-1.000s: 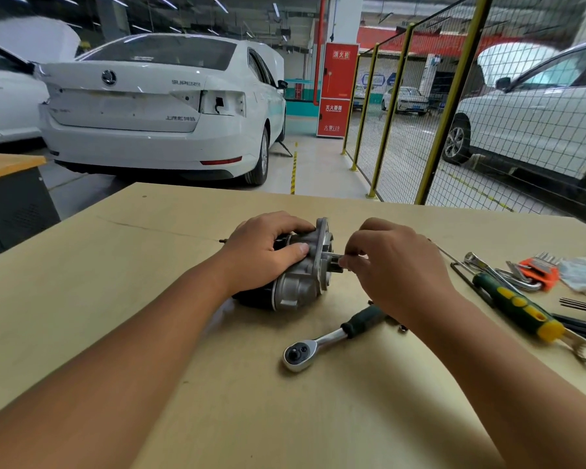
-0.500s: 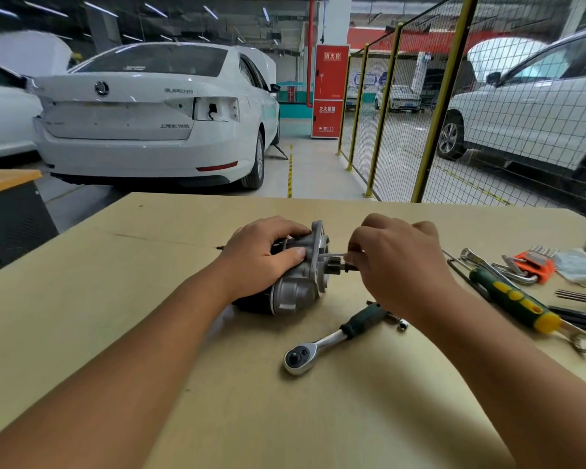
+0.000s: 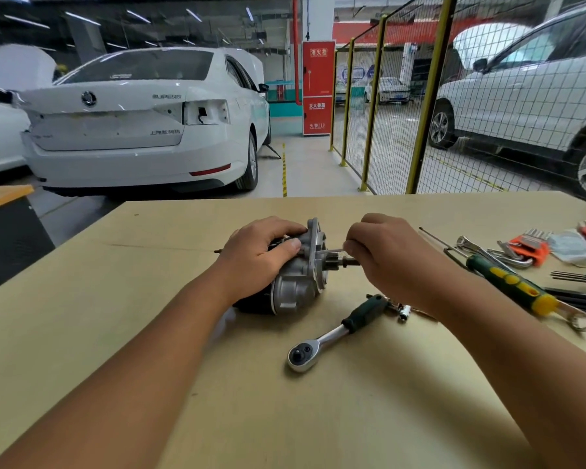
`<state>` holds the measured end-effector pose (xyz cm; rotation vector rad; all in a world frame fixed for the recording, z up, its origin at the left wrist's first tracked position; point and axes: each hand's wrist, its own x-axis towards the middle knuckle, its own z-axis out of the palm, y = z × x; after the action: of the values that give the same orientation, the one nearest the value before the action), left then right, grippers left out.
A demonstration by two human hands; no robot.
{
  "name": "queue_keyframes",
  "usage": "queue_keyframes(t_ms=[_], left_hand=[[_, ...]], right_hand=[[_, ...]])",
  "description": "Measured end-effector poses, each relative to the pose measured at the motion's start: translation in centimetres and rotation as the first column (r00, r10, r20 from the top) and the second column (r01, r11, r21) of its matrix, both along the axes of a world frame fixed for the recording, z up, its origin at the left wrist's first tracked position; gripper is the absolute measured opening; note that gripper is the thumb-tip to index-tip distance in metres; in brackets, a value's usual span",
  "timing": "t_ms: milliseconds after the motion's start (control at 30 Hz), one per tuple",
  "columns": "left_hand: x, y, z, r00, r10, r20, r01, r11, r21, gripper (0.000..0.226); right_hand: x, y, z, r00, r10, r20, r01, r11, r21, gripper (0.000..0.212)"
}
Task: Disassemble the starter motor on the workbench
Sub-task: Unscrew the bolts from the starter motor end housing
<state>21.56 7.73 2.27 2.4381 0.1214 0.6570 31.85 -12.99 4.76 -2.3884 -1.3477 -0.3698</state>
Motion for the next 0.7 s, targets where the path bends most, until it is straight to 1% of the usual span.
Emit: queue_keyframes(t_ms=[67,200,267,333,400,467,500,600,700], left_hand=[[-0.02,-0.07,0.04,1.000,0.004,-0.005,-0.004,1.000,0.007,0.044],[-0.17,-0.15,0.16,1.000,0.003,-0.007,-0.003,1.000,0.015,0.047],[-0.22,-0.18,0.16,1.000,-0.002,-0.010,0.002,1.000,0.017,0.048],[-0.24,-0.19,0.16,1.000,-0.003,-0.013,0.003,1.000,0.021,0.049],[-0.24,-0.15,0.09,1.000,-0.003,-0.012,0.003,1.000,0.018,0.049],[-0.16,-0.08,0.06,1.000,-0.001,-0.008,0.002,1.000,0.017,0.049],[-0.14,-0.06,0.05,1.000,0.000,-0.006,0.000,1.000,0.013,0.048],[-0.04,-0.02,-0.02,1.000,0.000,-0.004,0.000,1.000,-0.003,0.046],[-0.03,-0.01,0.01,1.000,0.005,-0.012,-0.005,1.000,0.005,0.046]], right_hand=[[0.05,0.01,-0.06,0.999,-0.003,0.035,0.003,1.000,-0.001,0.026],[-0.19,-0.07,-0.17,0.970,-0.085,0.227,0.090,0.996,-0.012,0.019],[-0.37,0.03,-0.16,0.963,-0.106,0.248,0.109,0.994,0.001,0.015],[-0.41,0.22,-0.26,0.971,-0.095,0.221,0.097,0.995,0.005,0.012],[-0.36,0.27,-0.35,0.990,-0.042,0.131,0.039,0.999,0.027,0.009],[-0.29,0.19,-0.37,0.999,0.017,0.038,-0.021,0.995,0.100,0.008],[-0.22,0.16,-0.45,0.999,0.035,0.017,-0.037,0.991,0.125,0.009],[0.17,0.26,-0.76,0.999,0.042,0.028,-0.044,0.993,0.109,0.018],[0.16,0.37,-0.77,0.998,0.052,0.040,-0.055,0.994,0.091,0.016]])
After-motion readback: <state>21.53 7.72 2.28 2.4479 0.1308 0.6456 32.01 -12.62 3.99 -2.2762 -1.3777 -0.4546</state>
